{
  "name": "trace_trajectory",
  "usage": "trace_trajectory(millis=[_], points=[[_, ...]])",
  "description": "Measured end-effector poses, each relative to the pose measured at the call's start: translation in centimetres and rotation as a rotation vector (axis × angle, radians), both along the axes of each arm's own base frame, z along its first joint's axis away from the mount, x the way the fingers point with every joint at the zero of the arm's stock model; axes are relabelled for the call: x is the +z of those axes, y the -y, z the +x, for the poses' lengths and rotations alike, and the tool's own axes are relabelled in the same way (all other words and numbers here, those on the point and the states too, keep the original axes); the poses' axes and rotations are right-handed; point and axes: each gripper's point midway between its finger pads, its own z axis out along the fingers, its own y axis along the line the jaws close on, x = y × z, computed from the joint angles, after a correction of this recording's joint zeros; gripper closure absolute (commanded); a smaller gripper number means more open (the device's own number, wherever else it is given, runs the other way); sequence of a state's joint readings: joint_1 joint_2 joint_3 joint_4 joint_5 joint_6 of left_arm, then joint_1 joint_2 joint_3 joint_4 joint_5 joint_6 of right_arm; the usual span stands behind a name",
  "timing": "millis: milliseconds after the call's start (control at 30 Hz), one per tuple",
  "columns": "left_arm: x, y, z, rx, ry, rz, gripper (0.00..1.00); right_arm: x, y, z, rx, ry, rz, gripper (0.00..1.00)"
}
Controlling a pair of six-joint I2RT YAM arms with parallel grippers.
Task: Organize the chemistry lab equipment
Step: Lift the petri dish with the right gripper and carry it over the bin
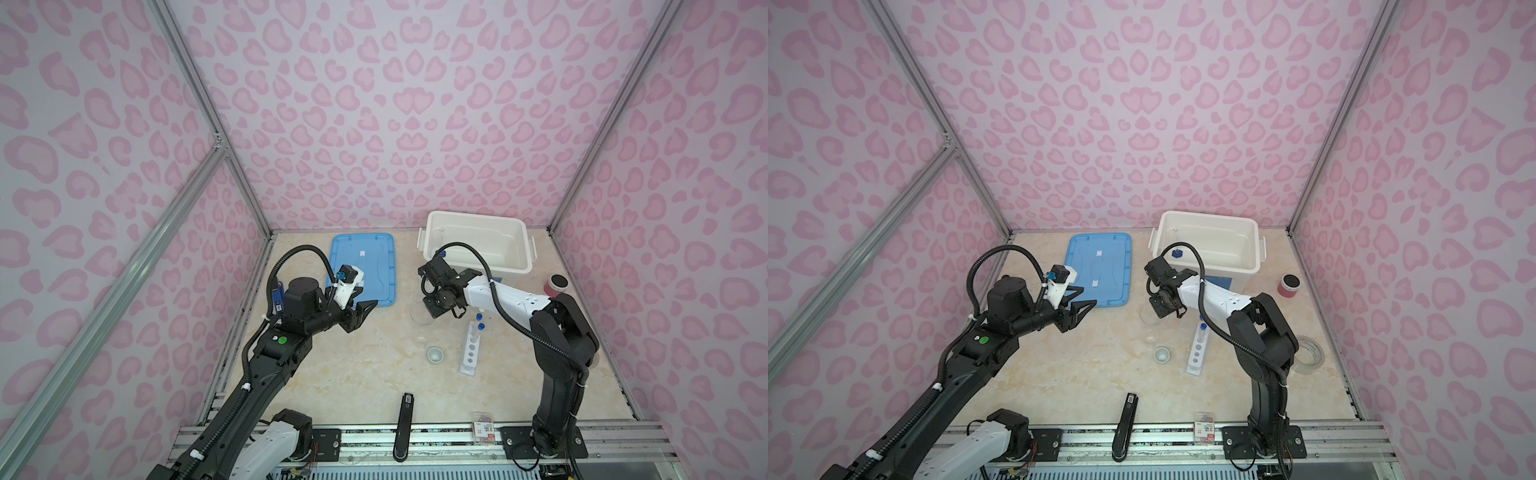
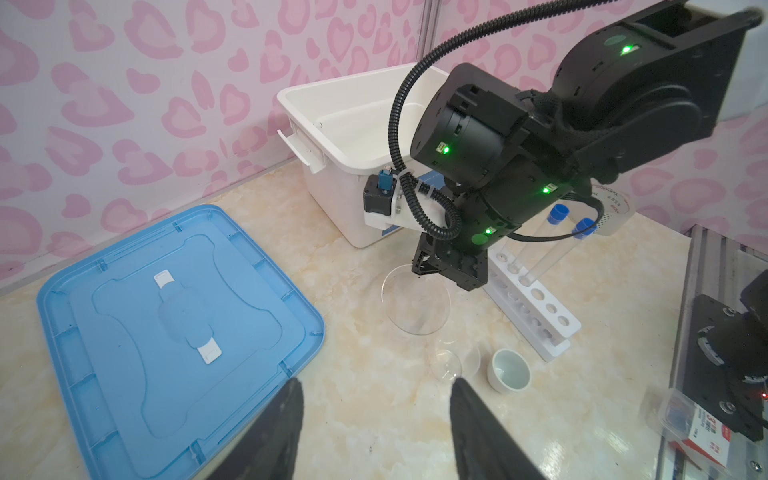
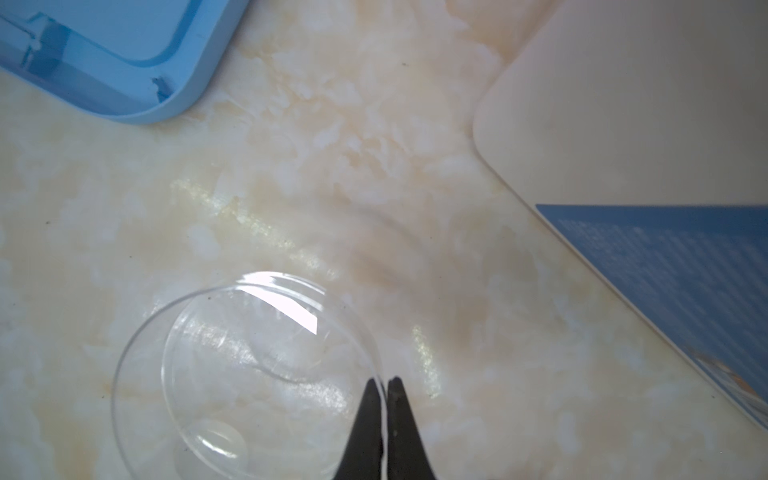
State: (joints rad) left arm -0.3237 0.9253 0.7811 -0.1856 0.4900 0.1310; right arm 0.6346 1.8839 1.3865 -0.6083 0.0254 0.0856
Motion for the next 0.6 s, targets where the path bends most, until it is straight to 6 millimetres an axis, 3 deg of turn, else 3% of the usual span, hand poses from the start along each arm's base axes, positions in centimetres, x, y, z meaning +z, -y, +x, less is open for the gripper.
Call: trace_trajectory(millis=[600], points=[[0.0,0.0,0.0,-0.001,0.000,-0.001,0.42,11.1,-0.1,0.1,0.031,0.136,0.080,0.95]])
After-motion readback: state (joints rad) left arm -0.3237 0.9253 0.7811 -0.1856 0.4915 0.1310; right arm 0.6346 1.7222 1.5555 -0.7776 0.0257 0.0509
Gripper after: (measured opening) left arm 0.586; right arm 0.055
